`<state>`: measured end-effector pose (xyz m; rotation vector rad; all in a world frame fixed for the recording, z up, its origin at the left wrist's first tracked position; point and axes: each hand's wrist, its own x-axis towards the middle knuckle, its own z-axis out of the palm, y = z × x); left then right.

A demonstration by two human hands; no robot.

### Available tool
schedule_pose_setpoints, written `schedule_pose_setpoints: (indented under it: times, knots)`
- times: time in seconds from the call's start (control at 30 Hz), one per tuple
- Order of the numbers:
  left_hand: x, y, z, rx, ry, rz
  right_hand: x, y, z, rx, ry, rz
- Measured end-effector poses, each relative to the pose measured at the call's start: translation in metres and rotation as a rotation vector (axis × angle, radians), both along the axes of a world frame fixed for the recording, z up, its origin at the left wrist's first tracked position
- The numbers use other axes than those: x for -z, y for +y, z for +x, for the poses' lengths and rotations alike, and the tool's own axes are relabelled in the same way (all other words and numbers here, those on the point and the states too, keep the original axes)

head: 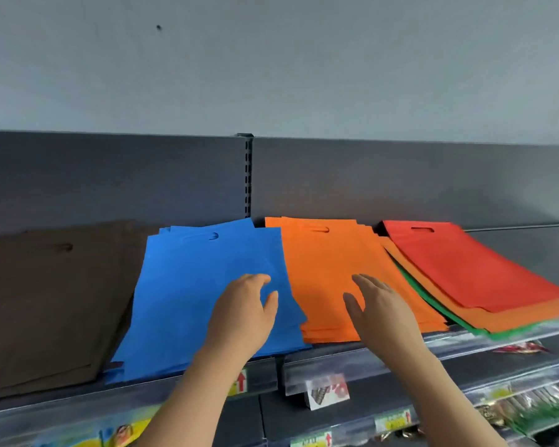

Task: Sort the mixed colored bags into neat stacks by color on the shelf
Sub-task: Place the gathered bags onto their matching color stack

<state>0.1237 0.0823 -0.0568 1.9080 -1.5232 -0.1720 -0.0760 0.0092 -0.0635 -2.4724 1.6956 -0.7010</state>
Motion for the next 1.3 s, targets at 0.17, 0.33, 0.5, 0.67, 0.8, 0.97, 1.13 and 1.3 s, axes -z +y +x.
schedule_pose_setpoints:
  times: [0.17,0.33,0.5,0.67,0.8,0.97,1.13,1.3]
  knots:
    - [0.005,-0.054,-0.082,0.079,0.011,-0.005,0.002,-0.037,-0.089,0.103,0.017,0.010]
    - [0.008,-0.098,-0.141,0.165,0.018,0.012,0.008,-0.066,-0.153,0.198,0.027,0.044]
    - [0.008,-0.139,-0.186,0.268,0.004,0.039,0.013,-0.093,-0.194,0.253,0.034,0.029]
    - [0.011,-0.175,-0.217,0.341,-0.036,0.083,0.018,-0.118,-0.227,0.319,0.046,0.057]
    - [0.014,-0.200,-0.244,0.375,-0.063,0.152,0.022,-0.144,-0.259,0.356,0.100,0.088]
    - [0.024,-0.227,-0.270,0.311,-0.062,0.286,0.029,-0.185,-0.296,0.351,0.153,0.132]
    - [0.026,-0.243,-0.293,0.129,0.147,0.321,0.041,-0.206,-0.314,0.251,0.173,0.191]
    - [0.031,-0.251,-0.307,-0.050,0.442,0.235,0.047,-0.210,-0.318,0.034,0.017,0.109]
